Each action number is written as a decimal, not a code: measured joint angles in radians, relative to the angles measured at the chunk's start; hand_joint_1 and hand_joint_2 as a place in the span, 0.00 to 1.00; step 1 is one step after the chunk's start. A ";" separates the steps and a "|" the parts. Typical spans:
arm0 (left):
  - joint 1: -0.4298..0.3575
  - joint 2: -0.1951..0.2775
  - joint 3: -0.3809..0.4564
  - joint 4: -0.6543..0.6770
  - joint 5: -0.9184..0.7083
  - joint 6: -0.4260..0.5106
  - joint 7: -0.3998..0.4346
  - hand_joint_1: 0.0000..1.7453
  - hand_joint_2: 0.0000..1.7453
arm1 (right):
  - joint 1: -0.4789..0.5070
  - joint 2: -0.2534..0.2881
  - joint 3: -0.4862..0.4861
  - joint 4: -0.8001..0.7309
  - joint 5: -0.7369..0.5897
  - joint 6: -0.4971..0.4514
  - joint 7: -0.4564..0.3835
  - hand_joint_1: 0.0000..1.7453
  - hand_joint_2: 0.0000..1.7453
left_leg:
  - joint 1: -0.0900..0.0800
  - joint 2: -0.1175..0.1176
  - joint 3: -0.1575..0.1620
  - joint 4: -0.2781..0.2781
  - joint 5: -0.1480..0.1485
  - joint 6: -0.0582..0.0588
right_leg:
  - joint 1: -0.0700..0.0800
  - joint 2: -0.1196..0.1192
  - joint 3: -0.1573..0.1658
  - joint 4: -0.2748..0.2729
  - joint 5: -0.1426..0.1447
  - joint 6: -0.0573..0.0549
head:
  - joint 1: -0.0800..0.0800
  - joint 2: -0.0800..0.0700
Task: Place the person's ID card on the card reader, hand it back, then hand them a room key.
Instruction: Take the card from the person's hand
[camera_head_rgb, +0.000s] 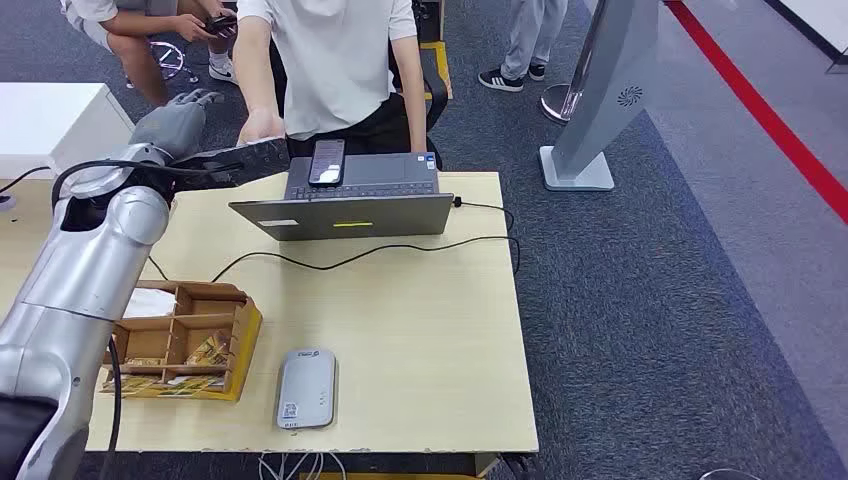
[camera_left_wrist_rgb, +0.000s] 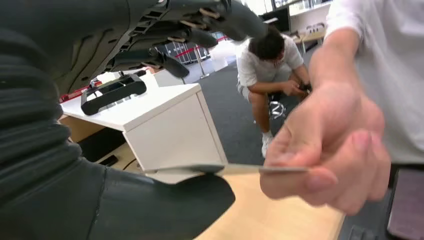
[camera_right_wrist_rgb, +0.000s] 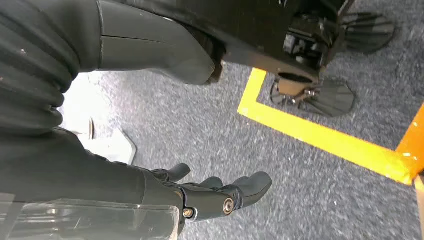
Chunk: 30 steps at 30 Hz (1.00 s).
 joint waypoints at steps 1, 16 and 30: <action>-0.001 0.003 -0.005 0.002 0.007 -0.004 0.000 1.00 1.00 | 0.001 -0.003 0.006 -0.003 -0.007 -0.001 0.003 0.00 1.00 | 0.000 0.000 0.000 0.000 0.000 0.000 | 0.000 0.000 0.000 0.000 0.000 0.000 | 0.000 0.000; -0.012 0.030 -0.043 0.021 0.037 -0.012 0.005 1.00 1.00 | 0.020 -0.030 0.075 -0.029 -0.034 -0.008 0.013 0.00 1.00 | 0.000 0.000 -0.001 0.000 0.001 0.001 | 0.000 0.000 -0.001 0.001 0.001 0.001 | 0.000 0.000; -0.015 0.030 -0.044 0.028 0.037 -0.012 0.005 1.00 1.00 | 0.022 -0.034 0.081 -0.033 -0.033 -0.009 0.013 0.00 1.00 | 0.000 0.000 -0.002 0.000 0.002 0.001 | 0.000 0.000 -0.003 0.001 0.001 0.001 | 0.000 0.000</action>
